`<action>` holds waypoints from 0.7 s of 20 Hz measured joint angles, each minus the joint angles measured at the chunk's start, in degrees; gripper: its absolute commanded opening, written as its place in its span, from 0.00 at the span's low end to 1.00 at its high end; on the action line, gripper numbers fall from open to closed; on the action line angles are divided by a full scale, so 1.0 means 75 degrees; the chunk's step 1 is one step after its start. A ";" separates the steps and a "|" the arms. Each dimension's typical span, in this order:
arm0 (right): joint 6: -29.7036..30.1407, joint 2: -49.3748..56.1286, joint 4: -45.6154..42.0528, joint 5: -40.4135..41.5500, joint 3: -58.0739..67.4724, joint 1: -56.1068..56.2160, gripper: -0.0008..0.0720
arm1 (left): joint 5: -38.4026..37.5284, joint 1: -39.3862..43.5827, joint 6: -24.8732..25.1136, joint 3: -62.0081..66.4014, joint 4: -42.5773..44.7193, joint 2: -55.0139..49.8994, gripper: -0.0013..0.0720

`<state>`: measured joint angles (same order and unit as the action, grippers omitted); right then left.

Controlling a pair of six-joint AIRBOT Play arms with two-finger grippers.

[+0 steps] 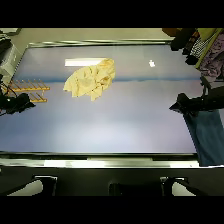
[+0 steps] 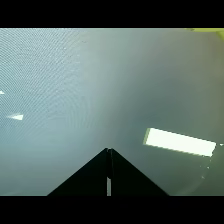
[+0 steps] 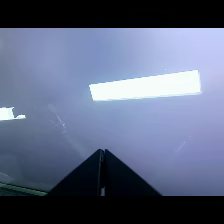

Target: Fold the clothes and pants, and hang the long-sleeved shirts on hangers.

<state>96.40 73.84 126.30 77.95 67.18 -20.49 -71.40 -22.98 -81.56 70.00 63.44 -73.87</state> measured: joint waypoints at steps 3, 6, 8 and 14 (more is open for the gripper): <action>0.0000 0.0000 0.0000 -0.0050 0.0000 0.0000 0.05 | 0.0082 0.0006 -0.0122 0.0000 -0.0023 -0.0012 0.04; 0.0000 0.0000 -0.0003 -0.0216 0.0000 0.0000 0.05 | 0.0204 0.0026 -0.0463 0.0000 -0.0023 -0.0050 0.04; 0.0000 0.0000 -0.0003 -0.0291 0.0000 0.0000 0.05 | 0.0259 0.0093 -0.0597 -0.0006 -0.0023 -0.0079 0.31; 0.0000 0.0000 -0.0003 -0.0370 0.0000 0.0000 0.13 | 0.0676 0.0886 -0.0761 0.0286 -0.0452 -0.0443 1.00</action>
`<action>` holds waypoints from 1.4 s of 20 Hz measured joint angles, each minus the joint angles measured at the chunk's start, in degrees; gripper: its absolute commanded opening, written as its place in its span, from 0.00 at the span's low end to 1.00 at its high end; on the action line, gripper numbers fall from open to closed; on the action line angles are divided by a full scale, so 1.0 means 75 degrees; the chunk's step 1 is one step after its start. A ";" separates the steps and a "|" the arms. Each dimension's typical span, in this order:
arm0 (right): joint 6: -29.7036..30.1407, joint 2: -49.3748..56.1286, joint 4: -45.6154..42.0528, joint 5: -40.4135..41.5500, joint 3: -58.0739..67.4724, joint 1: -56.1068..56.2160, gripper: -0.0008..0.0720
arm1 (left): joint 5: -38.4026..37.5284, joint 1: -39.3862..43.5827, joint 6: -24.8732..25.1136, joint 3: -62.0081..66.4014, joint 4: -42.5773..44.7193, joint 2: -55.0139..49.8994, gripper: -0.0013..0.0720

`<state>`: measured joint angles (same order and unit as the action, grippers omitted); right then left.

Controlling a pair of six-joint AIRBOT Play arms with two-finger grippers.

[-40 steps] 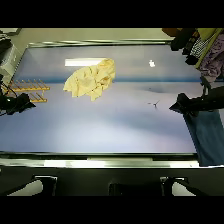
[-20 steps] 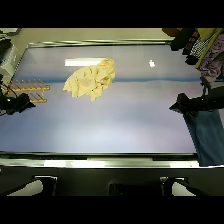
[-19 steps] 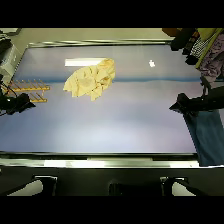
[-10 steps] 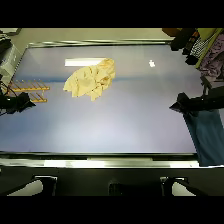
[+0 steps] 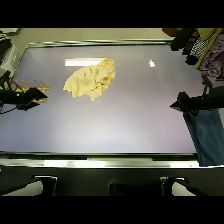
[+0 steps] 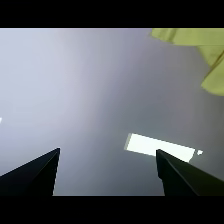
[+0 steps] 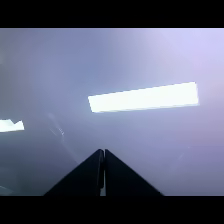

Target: Fold the clothes and pants, and hang the long-sleeved shirts on hangers.

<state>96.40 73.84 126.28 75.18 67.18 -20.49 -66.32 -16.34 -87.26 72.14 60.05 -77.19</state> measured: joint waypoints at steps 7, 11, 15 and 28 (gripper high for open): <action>0.0000 0.0000 -0.0003 -0.0003 0.0000 0.0000 0.13 | 0.0874 0.3255 -0.1469 0.4479 0.2582 -0.3150 1.00; 0.0000 0.0000 -0.0009 -0.0003 0.0000 0.0000 0.13 | 0.1271 0.4386 -0.2946 0.6161 0.4249 -0.5015 1.00; 0.0000 0.0000 -0.0012 0.0000 0.0000 0.0000 0.13 | 0.1690 0.4572 -0.4310 0.6079 0.4765 -0.5665 1.00; 0.0000 0.0000 -0.0012 -0.0020 0.0000 0.0000 0.12 | 0.2885 0.3975 -0.4392 0.6021 0.3949 -0.6251 0.04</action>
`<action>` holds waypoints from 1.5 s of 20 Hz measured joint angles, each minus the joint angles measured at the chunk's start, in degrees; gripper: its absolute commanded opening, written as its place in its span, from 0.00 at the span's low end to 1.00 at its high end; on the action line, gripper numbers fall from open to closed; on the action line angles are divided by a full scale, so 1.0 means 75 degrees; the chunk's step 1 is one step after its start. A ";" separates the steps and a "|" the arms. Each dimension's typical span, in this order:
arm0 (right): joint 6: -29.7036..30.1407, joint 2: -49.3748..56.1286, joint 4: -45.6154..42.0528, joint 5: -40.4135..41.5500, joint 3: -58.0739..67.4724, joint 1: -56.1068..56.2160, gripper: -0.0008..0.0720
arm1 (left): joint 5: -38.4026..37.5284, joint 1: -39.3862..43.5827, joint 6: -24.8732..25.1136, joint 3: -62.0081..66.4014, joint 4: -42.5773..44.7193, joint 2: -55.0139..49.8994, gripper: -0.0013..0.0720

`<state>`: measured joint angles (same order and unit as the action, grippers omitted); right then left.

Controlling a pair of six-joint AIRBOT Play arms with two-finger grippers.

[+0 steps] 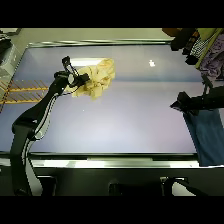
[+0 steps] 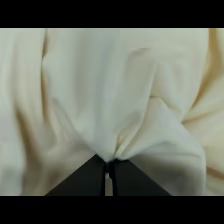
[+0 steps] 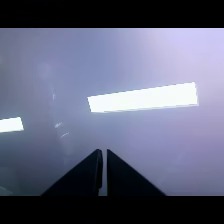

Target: Fold the clothes and pants, and hang the long-sleeved shirts on hangers.

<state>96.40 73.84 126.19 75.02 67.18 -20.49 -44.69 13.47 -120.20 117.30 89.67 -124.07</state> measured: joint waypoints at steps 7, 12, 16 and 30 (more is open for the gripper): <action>-0.0026 -0.0251 0.0082 0.0143 0.0000 0.0000 0.12 | -0.3025 0.0192 0.2028 0.0000 -0.2218 0.1338 0.03; 0.0006 -0.1008 0.0099 0.0498 0.0000 0.0000 0.12 | -0.5284 0.1585 0.2337 -0.0041 -0.3162 0.2116 0.04; -0.0012 -0.1938 0.0111 0.1011 0.0000 0.0000 0.12 | -0.5569 0.3182 0.1964 -0.0417 -0.3436 0.2069 0.04; -0.0414 -0.4135 0.0073 0.1437 0.0000 0.0000 0.14 | -0.5557 0.1918 0.2334 -0.0437 -0.2328 0.3381 0.95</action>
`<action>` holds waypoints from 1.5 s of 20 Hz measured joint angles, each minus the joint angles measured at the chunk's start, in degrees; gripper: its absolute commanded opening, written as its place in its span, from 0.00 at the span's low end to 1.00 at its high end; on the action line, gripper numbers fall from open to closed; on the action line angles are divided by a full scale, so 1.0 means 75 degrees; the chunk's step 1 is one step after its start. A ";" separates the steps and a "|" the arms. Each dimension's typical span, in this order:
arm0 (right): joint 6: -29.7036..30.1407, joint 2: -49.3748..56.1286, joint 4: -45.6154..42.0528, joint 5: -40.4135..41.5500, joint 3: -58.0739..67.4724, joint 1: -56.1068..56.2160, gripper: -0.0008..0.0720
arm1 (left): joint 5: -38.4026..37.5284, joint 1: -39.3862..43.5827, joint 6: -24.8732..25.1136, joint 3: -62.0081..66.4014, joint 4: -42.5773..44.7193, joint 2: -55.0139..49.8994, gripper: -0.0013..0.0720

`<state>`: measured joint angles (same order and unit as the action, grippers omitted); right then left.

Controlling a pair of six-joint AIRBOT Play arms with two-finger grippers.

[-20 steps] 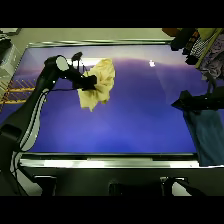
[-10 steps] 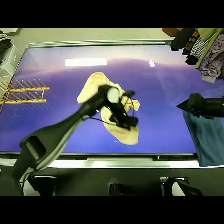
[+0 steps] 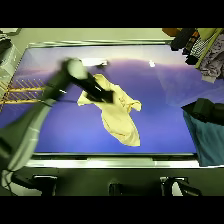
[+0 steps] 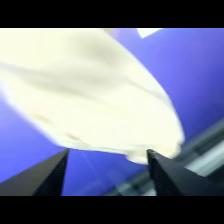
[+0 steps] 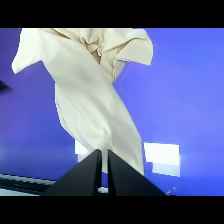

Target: Fold the clothes and pants, and hang the long-sleeved shirts on hangers.

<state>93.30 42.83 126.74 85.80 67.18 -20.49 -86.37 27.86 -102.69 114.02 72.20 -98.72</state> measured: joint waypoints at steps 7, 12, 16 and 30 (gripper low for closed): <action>-0.0038 -0.0050 0.0000 -0.0032 0.0000 0.0000 0.14 | 0.0391 -0.3952 0.0667 -0.0676 -0.0370 0.0685 0.95; -0.0047 -0.0052 0.0000 -0.0055 0.0000 0.0000 0.14 | 0.1052 -0.5184 0.1580 -0.2124 -0.2229 -0.0114 0.95; -0.0192 -0.0052 -0.0012 -0.0055 0.0000 0.0000 0.14 | 0.1349 -0.5059 0.2133 -0.2550 -0.3118 -0.1043 0.95; -0.0825 -0.0052 -0.0154 -0.0236 0.0000 0.0000 0.14 | 0.2888 -0.3672 0.2092 -0.2710 -0.3768 -0.2209 0.04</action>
<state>87.11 42.44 125.58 84.03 67.18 -20.49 -64.71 0.32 -87.00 93.69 43.94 -115.28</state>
